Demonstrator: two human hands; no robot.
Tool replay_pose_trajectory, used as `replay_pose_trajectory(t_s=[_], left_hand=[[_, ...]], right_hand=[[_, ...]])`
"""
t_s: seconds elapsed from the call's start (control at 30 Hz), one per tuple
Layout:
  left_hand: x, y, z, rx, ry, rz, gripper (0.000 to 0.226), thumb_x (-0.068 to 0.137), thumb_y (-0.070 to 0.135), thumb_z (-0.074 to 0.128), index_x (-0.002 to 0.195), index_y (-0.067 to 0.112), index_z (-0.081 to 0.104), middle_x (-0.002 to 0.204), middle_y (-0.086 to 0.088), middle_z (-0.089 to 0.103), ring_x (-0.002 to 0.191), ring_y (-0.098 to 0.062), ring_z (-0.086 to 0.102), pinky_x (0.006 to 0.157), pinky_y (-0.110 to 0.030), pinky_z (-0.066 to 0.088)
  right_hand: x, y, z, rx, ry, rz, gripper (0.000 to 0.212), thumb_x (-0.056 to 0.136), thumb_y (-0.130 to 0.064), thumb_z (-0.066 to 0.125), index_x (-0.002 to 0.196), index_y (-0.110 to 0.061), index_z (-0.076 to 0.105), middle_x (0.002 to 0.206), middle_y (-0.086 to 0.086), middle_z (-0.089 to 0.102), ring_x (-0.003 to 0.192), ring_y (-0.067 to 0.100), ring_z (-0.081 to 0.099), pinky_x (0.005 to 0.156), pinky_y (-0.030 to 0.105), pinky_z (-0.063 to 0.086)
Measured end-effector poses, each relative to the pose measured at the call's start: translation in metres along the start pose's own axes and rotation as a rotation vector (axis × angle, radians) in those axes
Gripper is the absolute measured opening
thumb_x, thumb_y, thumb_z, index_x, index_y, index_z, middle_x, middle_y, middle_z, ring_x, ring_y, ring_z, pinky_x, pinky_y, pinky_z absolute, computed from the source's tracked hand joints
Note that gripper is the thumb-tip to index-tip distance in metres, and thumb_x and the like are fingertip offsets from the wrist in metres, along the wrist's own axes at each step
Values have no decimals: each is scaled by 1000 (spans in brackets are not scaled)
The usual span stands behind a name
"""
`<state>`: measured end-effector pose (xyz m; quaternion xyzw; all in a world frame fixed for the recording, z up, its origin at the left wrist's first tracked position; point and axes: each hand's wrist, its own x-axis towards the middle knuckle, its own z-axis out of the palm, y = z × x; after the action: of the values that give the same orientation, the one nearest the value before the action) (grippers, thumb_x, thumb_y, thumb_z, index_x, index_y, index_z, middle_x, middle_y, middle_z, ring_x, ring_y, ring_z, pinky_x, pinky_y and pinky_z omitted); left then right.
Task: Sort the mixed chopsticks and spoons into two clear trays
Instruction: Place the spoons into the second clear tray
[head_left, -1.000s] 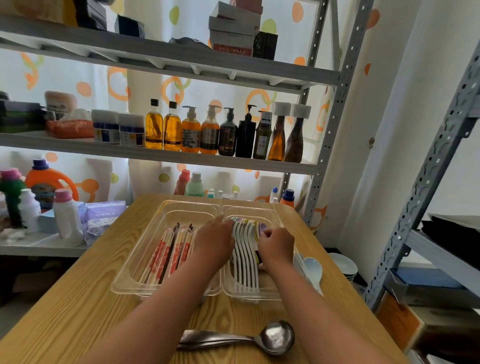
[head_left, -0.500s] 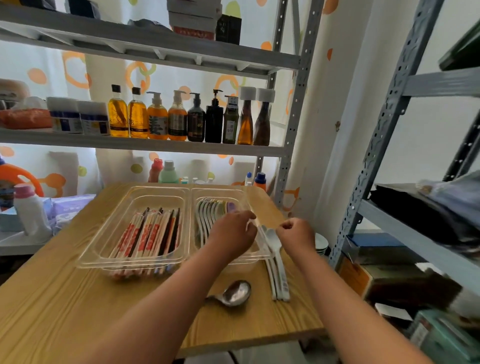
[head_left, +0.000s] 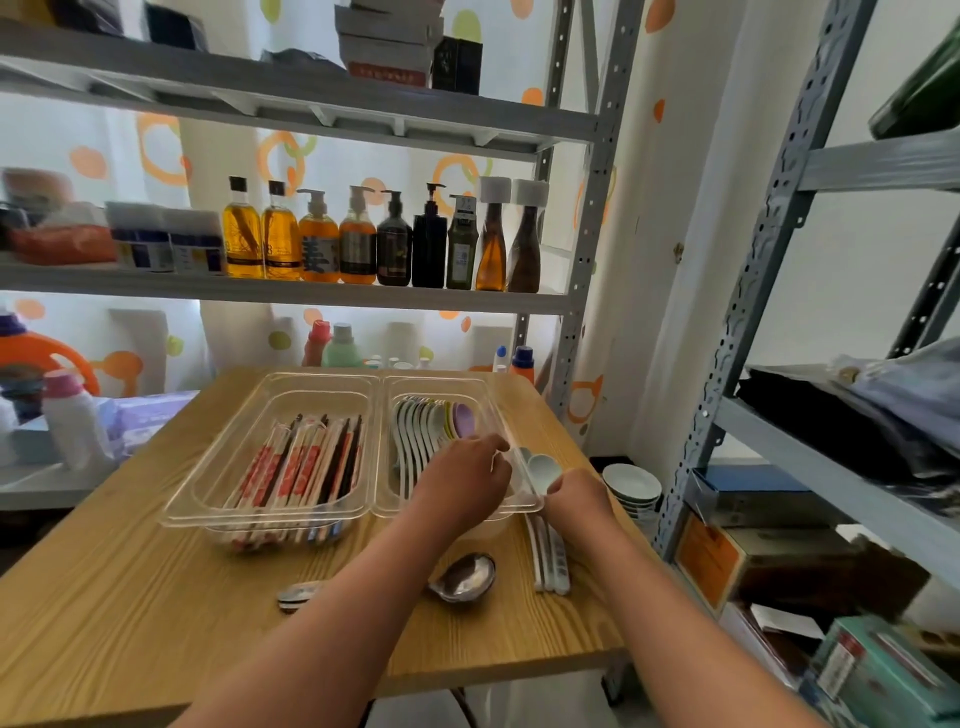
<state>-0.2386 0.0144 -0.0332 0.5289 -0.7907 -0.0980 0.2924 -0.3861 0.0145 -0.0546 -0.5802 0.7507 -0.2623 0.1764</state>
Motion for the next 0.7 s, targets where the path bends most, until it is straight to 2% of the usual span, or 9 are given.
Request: replay_pose_trajectory(t_s=[0.17, 0.23, 0.3, 0.37, 0.4, 0.47, 0.57, 0.7], left_hand=[[0, 0, 0, -5, 3, -6, 35, 97, 27, 41, 129, 20, 54, 127, -5, 58, 112, -21, 55, 94, -35, 45], [0, 0, 1, -7, 6, -5, 35, 97, 27, 41, 129, 20, 54, 126, -5, 59, 111, -20, 56, 93, -34, 45], [0, -1, 2, -2, 7, -9, 36, 97, 28, 41, 129, 20, 54, 125, -4, 59, 110, -19, 56, 93, -33, 45], [0, -2, 2, 2, 11, -8, 36, 96, 29, 41, 129, 21, 54, 124, -3, 60, 110, -18, 57, 93, -33, 46], [0, -2, 3, 2, 11, -8, 36, 96, 30, 42, 129, 21, 53, 123, -2, 61, 110, -18, 57, 93, -33, 46], [0, -2, 4, 2, 10, -8, 36, 96, 30, 42, 129, 21, 53, 122, -2, 61, 110, -17, 57, 93, -32, 46], [1, -2, 4, 5, 9, -6, 36, 96, 30, 42, 130, 21, 52, 122, -2, 62, 110, -16, 56, 93, -32, 45], [1, -2, 5, 12, 2, -10, 37, 96, 31, 42, 131, 22, 51, 123, -2, 61, 111, -17, 56, 94, -33, 45]], right_hand=[[1, 3, 0, 59, 4, 21, 39, 79, -21, 63, 54, -19, 34, 55, -3, 31, 48, 11, 26, 41, 22, 20], [0, 2, 1, 65, 21, 28, 30, 79, -17, 63, 57, -14, 43, 56, -1, 36, 49, 11, 30, 43, 23, 23], [-1, 0, 2, 86, 22, 33, 15, 79, -19, 63, 69, -8, 59, 64, 2, 51, 57, 13, 44, 44, 23, 28], [0, 1, 4, 121, 22, 26, 17, 81, -22, 63, 83, -6, 68, 77, 5, 62, 66, 15, 53, 46, 22, 32], [-1, 1, 4, 132, 25, 9, 18, 82, -22, 63, 85, -6, 69, 78, 6, 63, 66, 15, 53, 46, 22, 33], [-4, 0, 4, 131, 34, -31, 20, 83, -23, 62, 78, -4, 68, 69, 4, 58, 58, 11, 47, 45, 23, 30], [-7, 1, 6, 107, 34, -74, 33, 86, -28, 60, 59, -11, 51, 58, 0, 46, 52, 9, 36, 44, 24, 23], [-11, 0, 10, 123, 22, -101, 34, 90, -29, 56, 60, -14, 51, 59, -4, 48, 53, 5, 38, 41, 17, 23]])
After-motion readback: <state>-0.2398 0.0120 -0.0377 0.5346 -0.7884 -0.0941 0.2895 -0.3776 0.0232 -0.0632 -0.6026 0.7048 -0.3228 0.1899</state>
